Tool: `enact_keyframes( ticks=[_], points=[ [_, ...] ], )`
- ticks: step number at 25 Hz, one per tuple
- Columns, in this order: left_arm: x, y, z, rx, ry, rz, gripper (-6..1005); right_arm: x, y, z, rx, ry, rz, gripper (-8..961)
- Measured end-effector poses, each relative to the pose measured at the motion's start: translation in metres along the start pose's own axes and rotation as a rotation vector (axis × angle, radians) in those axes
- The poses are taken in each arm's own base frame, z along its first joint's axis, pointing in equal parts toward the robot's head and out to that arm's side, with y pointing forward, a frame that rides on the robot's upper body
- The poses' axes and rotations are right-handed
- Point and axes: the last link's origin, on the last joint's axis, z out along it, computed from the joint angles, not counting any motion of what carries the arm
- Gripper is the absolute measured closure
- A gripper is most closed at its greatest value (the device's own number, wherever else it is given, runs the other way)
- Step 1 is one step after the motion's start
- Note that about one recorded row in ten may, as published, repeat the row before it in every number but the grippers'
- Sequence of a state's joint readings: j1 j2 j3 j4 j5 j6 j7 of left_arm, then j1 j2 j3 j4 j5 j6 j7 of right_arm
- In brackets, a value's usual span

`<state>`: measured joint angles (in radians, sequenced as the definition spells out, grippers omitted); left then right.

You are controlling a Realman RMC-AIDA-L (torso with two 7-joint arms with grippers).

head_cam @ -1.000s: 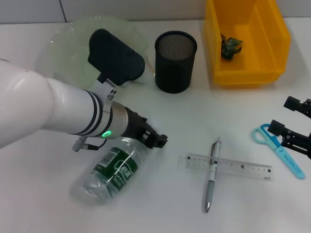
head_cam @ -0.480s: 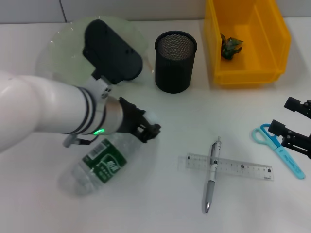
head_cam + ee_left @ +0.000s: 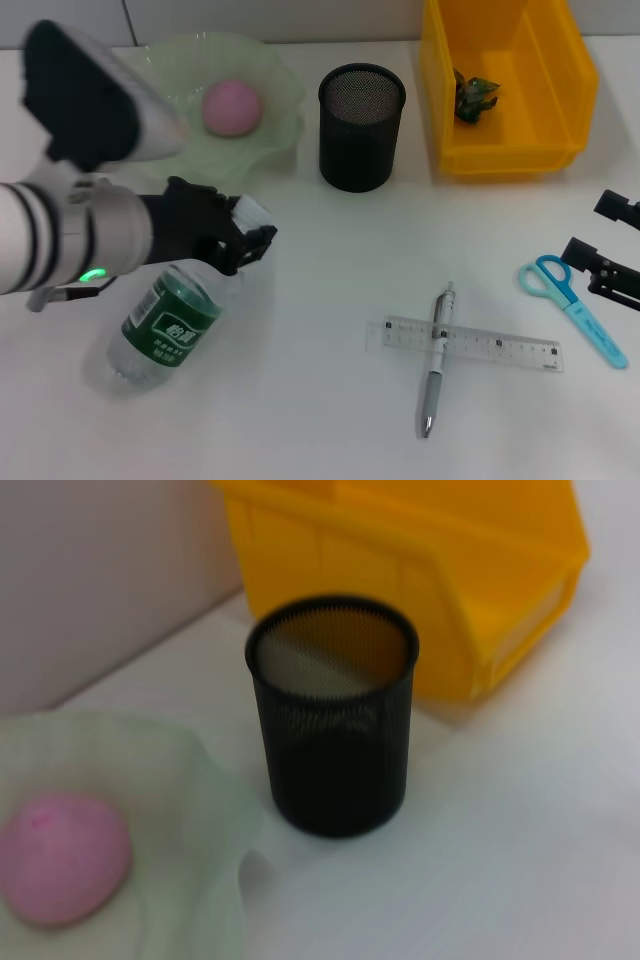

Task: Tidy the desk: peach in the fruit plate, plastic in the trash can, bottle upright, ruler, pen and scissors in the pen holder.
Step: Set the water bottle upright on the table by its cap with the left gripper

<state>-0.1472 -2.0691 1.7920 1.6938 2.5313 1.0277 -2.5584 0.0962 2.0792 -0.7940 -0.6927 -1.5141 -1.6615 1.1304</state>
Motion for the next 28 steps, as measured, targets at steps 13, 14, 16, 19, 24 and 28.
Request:
enact_keyframes(
  ticks=[13,14,16,19,24,28],
  points=[
    [-0.023,-0.012,-0.029,-0.172,0.309,0.025,515,-0.003,0.0,0.006,-0.02,-0.009,-0.001,126],
    [-0.025,-0.014,-0.03,-0.182,0.33,0.031,513,-0.003,0.0,0.006,-0.02,-0.009,-0.001,126],
    [-0.028,-0.017,-0.031,-0.192,0.356,0.032,509,-0.002,0.0,0.005,-0.018,-0.009,0.002,126],
    [-0.028,-0.017,-0.031,-0.192,0.356,0.032,504,-0.002,0.0,0.004,-0.016,-0.009,0.003,126],
    [-0.049,-0.04,-0.037,-0.206,0.441,-0.004,495,-0.002,0.0,0.004,-0.016,-0.01,0.003,127],
    [-0.063,-0.05,-0.042,-0.221,0.507,-0.031,488,-0.002,0.0,0.004,-0.015,-0.01,0.003,127]
  ],
)
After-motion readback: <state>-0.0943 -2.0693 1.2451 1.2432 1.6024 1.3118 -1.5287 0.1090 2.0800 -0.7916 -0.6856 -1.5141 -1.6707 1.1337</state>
